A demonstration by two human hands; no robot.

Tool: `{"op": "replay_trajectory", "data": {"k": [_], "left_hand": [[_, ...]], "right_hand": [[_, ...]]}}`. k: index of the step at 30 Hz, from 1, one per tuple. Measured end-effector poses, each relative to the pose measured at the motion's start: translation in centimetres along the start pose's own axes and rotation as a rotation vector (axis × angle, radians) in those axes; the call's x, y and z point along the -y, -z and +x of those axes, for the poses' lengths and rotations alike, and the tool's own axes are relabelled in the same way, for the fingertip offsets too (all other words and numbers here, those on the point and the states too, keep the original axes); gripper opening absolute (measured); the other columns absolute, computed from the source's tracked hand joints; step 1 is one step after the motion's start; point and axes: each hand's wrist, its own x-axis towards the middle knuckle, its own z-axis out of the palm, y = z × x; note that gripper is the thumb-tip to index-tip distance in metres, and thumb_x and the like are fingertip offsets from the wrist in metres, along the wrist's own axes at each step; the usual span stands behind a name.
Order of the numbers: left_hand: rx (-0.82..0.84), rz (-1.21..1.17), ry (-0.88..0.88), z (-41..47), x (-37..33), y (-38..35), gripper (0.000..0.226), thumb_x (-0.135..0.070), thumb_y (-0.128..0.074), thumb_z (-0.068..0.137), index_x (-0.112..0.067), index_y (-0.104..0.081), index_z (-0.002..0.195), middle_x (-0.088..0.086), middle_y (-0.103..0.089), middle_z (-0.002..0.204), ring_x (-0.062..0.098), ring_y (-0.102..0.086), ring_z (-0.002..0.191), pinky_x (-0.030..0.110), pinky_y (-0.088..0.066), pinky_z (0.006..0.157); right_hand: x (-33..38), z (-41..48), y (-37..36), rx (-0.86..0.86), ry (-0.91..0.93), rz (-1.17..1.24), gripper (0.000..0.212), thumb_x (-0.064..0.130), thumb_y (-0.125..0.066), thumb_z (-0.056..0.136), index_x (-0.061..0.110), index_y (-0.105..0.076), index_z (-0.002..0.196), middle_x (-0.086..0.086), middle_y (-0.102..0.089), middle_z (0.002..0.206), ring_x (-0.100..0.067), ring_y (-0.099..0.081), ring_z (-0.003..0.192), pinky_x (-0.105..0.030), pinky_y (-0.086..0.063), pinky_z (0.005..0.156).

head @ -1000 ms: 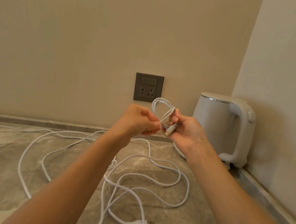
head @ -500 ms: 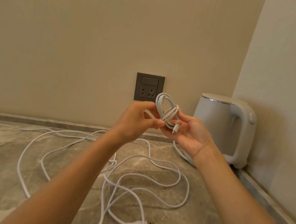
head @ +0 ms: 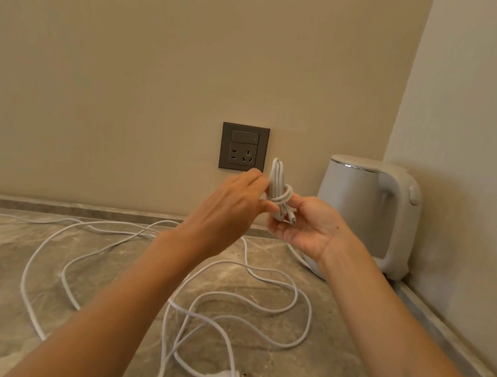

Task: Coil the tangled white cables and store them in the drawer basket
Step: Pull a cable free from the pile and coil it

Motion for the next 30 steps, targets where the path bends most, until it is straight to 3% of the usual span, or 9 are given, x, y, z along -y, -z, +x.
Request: {"op": "replay_trajectory", "data": {"k": [6,9,12,15,19,21,24,27,30], "left_hand": [[-0.112,-0.035,-0.042,0.0,-0.3,-0.4,0.055,-0.045,-0.025,0.093,-0.002,-0.056,0.078,0.006,-0.048,0.075,0.002,-0.031,0.054,0.008,-0.024,0.047],[-0.152,-0.029,-0.025,0.0,0.0,-0.5,0.041,-0.036,-0.035,0.093,-0.004,-0.052,0.073,-0.001,-0.038,0.074,-0.004,-0.021,0.051,0.007,-0.021,0.046],[-0.130,0.003,-0.023,0.2,0.3,-0.4,0.029,-0.026,-0.045,0.091,-0.004,-0.053,0.073,-0.001,-0.037,0.073,-0.002,-0.021,0.050,0.011,-0.020,0.045],[0.019,0.020,0.010,0.3,0.2,-0.2,0.020,-0.017,-0.048,0.093,-0.002,-0.054,0.081,0.003,-0.042,0.077,0.008,-0.031,0.056,0.024,-0.029,0.052],[0.076,0.053,-0.007,0.2,0.0,0.1,0.012,-0.009,-0.049,0.094,-0.003,-0.053,0.084,0.004,-0.045,0.079,0.013,-0.035,0.063,0.020,-0.025,0.057],[0.107,0.040,0.002,0.2,-0.2,0.4,0.009,-0.007,-0.050,0.093,-0.002,-0.054,0.086,0.001,-0.040,0.080,0.013,-0.033,0.064,0.020,-0.023,0.058],[0.153,0.048,0.018,0.2,-0.1,0.5,0.007,-0.009,-0.051,0.093,-0.003,-0.055,0.092,0.003,-0.043,0.085,0.016,-0.039,0.069,0.020,-0.024,0.061],[0.210,0.016,0.103,0.7,-0.5,0.6,0.024,-0.019,-0.046,0.096,0.001,-0.058,0.093,0.004,-0.046,0.084,0.018,-0.044,0.073,0.023,-0.029,0.061],[0.311,0.018,0.161,1.2,-0.8,0.7,0.035,-0.027,-0.045,0.096,0.003,-0.060,0.087,0.003,-0.046,0.071,0.018,-0.042,0.068,0.025,-0.027,0.059]], "right_hand": [[-0.5,0.1,-0.3,-0.034,-0.044,-0.012,0.028,0.002,-0.037,0.094,0.005,-0.059,0.076,-0.006,-0.049,0.056,-0.010,-0.042,0.045,-0.023,-0.036,0.054],[-1.0,0.4,-0.6,-0.005,-0.064,-0.035,0.031,0.003,-0.031,0.093,0.010,-0.054,0.073,-0.001,-0.045,0.046,-0.008,-0.041,0.036,-0.020,-0.030,0.053],[-1.2,0.3,-0.8,0.018,-0.074,-0.004,0.037,0.005,-0.026,0.094,0.009,-0.052,0.068,-0.001,-0.043,0.045,-0.007,-0.039,0.038,-0.018,-0.027,0.053],[-1.6,0.3,-0.5,0.058,-0.100,0.001,0.052,0.015,-0.023,0.096,0.007,-0.054,0.055,-0.003,-0.042,0.046,-0.009,-0.038,0.043,-0.016,-0.030,0.049],[-2.0,0.5,-0.4,0.069,-0.117,-0.071,0.069,0.019,-0.021,0.094,0.010,-0.053,0.034,-0.004,-0.043,0.047,-0.010,-0.040,0.037,-0.011,-0.029,0.036],[-2.1,0.7,-0.5,0.053,-0.110,-0.127,0.065,0.015,-0.021,0.095,0.012,-0.051,0.037,-0.003,-0.044,0.046,-0.009,-0.039,0.034,-0.012,-0.027,0.032],[-2.3,0.6,-0.7,0.052,-0.129,-0.121,0.045,0.018,-0.026,0.097,0.010,-0.049,0.059,-0.003,-0.047,0.048,-0.008,-0.040,0.033,-0.013,-0.026,0.028],[-2.4,0.7,-0.4,0.007,-0.077,-0.135,0.047,0.016,-0.025,0.097,0.012,-0.050,0.058,-0.001,-0.046,0.043,-0.007,-0.037,0.032,-0.012,-0.024,0.028],[-2.4,1.1,-0.2,-0.118,0.020,-0.234,0.033,0.005,-0.020,0.092,0.014,-0.040,0.069,0.001,-0.041,0.038,-0.007,-0.033,0.031,-0.012,-0.022,0.030]]}}
